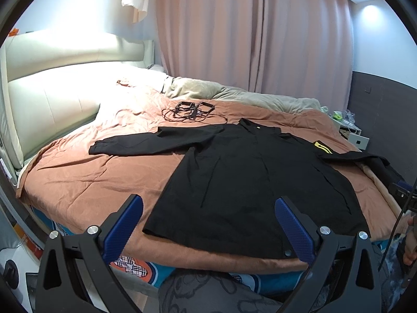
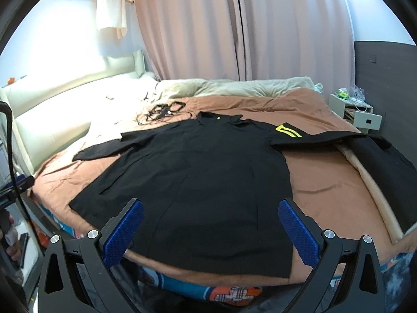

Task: Fold large clothes
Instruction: 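Move the left tool down toward the plain black sleeve's cuff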

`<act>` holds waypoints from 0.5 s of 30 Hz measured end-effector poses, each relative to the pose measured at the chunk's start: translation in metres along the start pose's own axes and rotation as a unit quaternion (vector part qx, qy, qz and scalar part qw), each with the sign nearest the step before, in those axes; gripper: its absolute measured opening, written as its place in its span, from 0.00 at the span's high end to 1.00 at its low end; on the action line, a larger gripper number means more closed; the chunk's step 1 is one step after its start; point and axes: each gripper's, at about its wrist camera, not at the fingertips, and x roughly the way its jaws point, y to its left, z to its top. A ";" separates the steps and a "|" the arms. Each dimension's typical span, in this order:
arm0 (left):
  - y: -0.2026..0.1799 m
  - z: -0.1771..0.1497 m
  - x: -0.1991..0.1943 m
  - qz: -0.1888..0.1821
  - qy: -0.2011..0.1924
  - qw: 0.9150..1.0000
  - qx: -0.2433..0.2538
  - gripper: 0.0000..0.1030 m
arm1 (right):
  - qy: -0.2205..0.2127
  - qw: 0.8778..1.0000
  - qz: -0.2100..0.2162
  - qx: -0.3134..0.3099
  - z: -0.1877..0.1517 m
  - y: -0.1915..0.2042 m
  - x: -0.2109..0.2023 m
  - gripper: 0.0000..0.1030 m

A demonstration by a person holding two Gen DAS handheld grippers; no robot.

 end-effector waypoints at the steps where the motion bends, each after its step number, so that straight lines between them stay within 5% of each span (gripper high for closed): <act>1: 0.004 0.003 0.005 0.001 0.004 1.000 -0.004 0.00 | 0.004 1.000 0.001 -0.001 0.002 0.003 0.006 0.00; 15: 0.064 0.046 0.078 0.040 0.028 0.998 -0.036 0.00 | 0.025 0.999 0.037 -0.002 0.051 0.030 0.081 0.00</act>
